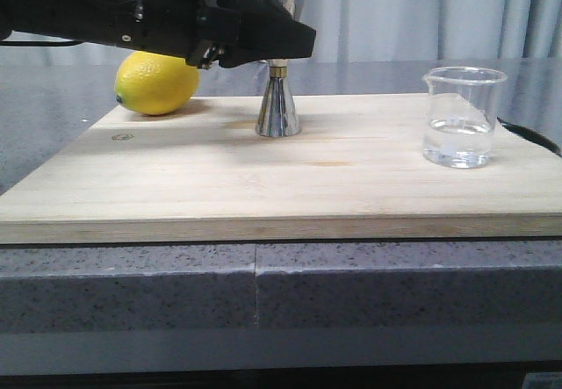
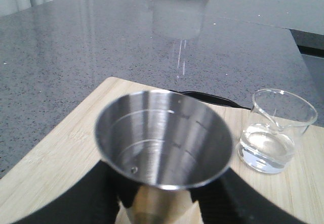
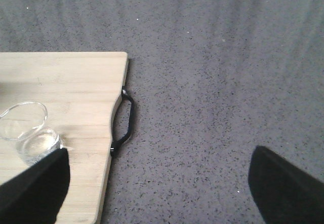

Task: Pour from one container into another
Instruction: 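Lift the jigger upward with the left gripper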

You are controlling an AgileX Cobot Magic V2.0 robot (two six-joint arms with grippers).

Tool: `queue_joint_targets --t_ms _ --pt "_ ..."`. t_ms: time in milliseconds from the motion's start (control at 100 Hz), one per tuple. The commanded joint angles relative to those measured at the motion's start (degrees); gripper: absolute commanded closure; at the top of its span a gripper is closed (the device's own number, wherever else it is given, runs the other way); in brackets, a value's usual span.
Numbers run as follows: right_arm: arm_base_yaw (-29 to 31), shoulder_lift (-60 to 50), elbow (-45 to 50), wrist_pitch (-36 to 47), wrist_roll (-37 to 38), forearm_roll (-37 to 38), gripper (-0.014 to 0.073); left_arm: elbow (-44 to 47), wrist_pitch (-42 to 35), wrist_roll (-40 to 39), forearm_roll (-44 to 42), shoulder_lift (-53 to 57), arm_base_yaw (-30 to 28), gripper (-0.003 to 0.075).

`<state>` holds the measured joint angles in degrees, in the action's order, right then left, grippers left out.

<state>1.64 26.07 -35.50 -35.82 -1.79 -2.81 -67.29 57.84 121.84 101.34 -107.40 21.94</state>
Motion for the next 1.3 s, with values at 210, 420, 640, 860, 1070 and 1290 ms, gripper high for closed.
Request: queue_joint_targets --t_ms 210,420,640,860,1070,1290 --pt "0.2 0.8 -2.1 4.5 -0.3 0.0 -0.0055 -1.7 4.7 -0.5 4.8 2.7 0.5 0.0504" --pt "0.2 0.8 -2.1 4.6 -0.3 0.0 -0.0055 -3.5 11.5 -0.5 4.8 2.7 0.5 0.0505" --pt "0.2 0.8 -2.1 4.8 -0.3 0.0 -0.0055 -3.9 15.5 -1.6 4.8 2.8 0.5 0.0505" --pt "0.2 0.8 -2.1 4.9 -0.3 0.0 -0.0055 -3.9 15.5 -4.9 2.3 5.1 0.5 0.0505" --pt "0.0 0.8 -2.1 5.0 -0.4 -0.2 -0.0055 -3.9 15.5 -6.7 -0.4 8.0 0.8 0.0505" --pt "-2.3 2.4 -2.1 5.0 -5.7 -4.0 -0.0055 -3.9 15.5 -8.0 -0.9 8.3 0.8 0.0505"
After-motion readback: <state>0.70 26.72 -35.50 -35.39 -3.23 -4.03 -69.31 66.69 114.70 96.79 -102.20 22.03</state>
